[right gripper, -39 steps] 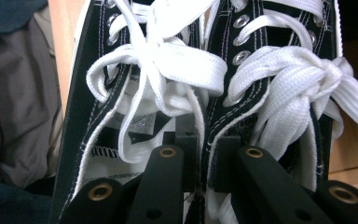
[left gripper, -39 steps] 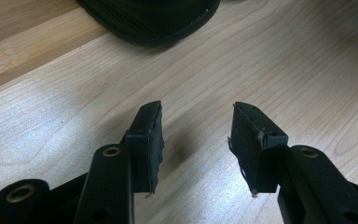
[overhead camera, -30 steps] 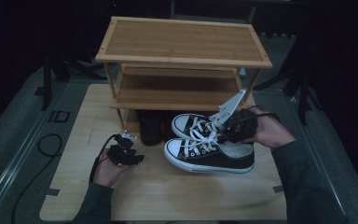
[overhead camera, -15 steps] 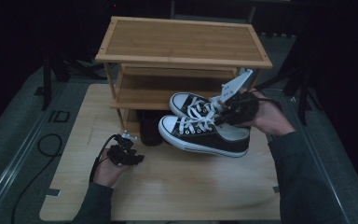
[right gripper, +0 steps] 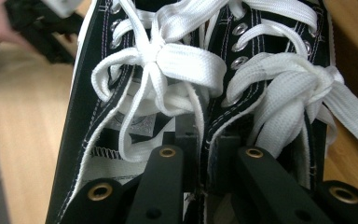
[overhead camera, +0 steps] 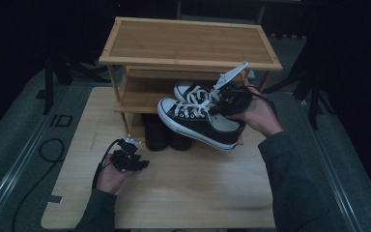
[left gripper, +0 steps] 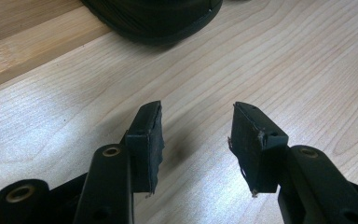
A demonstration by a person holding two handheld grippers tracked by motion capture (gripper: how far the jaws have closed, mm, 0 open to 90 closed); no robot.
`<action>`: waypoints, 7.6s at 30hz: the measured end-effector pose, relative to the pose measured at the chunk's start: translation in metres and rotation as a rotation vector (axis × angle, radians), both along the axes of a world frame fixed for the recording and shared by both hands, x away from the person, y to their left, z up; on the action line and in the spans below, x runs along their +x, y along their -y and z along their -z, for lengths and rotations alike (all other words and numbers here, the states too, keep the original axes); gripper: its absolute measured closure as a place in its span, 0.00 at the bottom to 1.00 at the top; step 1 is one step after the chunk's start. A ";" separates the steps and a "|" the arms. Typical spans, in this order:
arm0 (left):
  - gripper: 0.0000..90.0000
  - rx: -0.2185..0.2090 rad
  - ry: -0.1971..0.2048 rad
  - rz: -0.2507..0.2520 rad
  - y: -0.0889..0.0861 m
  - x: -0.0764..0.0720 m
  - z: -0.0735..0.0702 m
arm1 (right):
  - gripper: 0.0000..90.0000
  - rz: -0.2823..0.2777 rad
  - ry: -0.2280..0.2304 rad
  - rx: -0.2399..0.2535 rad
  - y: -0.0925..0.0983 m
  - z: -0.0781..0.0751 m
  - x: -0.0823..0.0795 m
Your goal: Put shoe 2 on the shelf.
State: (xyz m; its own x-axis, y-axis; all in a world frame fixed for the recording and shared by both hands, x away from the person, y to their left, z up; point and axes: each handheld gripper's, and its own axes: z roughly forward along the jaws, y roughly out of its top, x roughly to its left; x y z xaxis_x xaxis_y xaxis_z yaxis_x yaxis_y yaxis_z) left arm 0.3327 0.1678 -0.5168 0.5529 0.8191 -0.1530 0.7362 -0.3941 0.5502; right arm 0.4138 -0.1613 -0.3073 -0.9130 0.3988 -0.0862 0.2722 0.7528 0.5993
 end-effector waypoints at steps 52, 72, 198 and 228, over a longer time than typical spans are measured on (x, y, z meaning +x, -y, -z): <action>0.60 -0.016 0.019 0.036 0.008 0.000 -0.016 | 0.54 0.217 0.160 -0.020 -0.006 -0.008 -0.002; 0.64 -0.035 0.064 0.068 0.011 0.000 -0.045 | 0.94 0.084 0.060 0.073 0.019 -0.024 -0.010; 1.00 0.115 0.347 -0.009 0.070 0.095 -0.142 | 1.00 -0.061 0.002 0.138 0.032 0.068 -0.068; 1.00 0.127 0.358 -0.065 0.038 0.084 -0.140 | 1.00 -0.101 0.032 0.214 0.008 0.053 -0.066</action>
